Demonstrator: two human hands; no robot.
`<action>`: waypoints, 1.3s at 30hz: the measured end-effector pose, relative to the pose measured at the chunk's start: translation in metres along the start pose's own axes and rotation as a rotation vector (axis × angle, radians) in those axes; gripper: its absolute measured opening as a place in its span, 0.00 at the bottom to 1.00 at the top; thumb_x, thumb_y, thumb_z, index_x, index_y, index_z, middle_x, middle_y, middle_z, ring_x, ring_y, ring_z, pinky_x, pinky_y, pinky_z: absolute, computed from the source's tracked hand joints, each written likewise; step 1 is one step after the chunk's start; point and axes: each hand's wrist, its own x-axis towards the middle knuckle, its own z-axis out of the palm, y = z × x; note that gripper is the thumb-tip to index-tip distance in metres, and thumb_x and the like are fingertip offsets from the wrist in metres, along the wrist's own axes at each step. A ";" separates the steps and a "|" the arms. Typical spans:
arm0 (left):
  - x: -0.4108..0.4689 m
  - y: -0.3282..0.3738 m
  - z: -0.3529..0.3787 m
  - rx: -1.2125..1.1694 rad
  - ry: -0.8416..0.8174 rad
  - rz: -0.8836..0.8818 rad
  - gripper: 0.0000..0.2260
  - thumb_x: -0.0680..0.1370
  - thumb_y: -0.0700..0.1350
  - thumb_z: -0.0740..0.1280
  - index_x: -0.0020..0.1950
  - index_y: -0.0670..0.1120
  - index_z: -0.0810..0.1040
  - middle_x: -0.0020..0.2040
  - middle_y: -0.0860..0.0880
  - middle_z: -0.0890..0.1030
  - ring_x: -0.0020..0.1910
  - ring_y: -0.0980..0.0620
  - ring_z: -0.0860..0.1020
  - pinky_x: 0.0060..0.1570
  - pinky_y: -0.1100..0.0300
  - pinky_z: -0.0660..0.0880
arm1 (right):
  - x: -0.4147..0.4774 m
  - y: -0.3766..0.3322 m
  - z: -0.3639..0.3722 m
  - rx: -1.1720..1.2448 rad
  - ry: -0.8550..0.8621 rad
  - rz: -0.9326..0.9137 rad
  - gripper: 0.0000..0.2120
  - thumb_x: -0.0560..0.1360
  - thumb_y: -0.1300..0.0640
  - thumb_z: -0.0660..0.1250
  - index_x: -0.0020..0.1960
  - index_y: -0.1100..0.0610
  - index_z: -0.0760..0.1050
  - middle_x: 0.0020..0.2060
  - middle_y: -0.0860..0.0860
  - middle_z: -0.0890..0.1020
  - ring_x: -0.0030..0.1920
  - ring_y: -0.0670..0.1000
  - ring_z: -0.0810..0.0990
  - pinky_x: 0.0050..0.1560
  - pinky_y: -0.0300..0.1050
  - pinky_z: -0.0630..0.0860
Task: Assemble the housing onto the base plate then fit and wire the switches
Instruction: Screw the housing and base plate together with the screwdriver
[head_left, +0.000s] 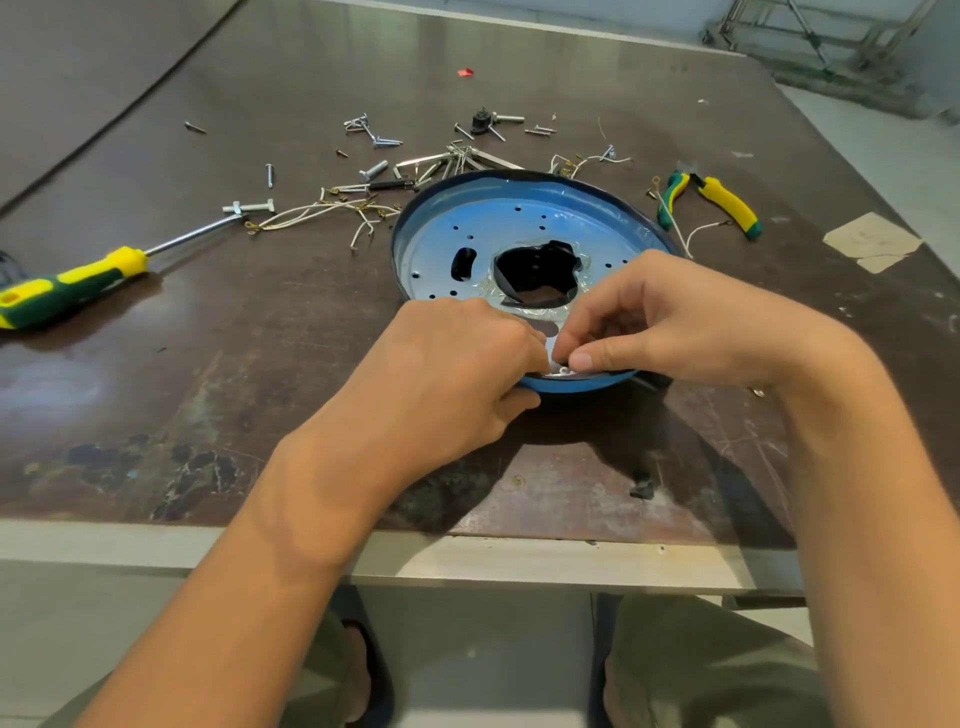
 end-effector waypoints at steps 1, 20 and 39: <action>0.000 0.000 0.000 0.016 -0.004 0.001 0.12 0.78 0.59 0.63 0.59 0.60 0.78 0.57 0.57 0.82 0.53 0.51 0.81 0.44 0.53 0.79 | 0.002 0.000 0.002 -0.019 -0.006 -0.001 0.02 0.74 0.52 0.73 0.46 0.45 0.84 0.40 0.45 0.85 0.41 0.47 0.83 0.48 0.50 0.81; 0.001 -0.001 -0.002 0.040 -0.041 0.018 0.14 0.79 0.61 0.60 0.60 0.59 0.78 0.58 0.56 0.82 0.53 0.50 0.80 0.46 0.53 0.79 | 0.010 -0.008 0.005 -0.122 0.016 0.111 0.13 0.74 0.49 0.73 0.33 0.52 0.81 0.23 0.45 0.74 0.25 0.43 0.69 0.28 0.35 0.67; 0.000 -0.002 -0.002 0.052 0.010 0.026 0.13 0.79 0.60 0.62 0.59 0.58 0.78 0.57 0.56 0.82 0.51 0.50 0.81 0.44 0.53 0.78 | 0.011 -0.006 0.008 -0.212 0.035 0.045 0.11 0.75 0.45 0.71 0.35 0.46 0.80 0.27 0.42 0.79 0.29 0.42 0.74 0.30 0.32 0.69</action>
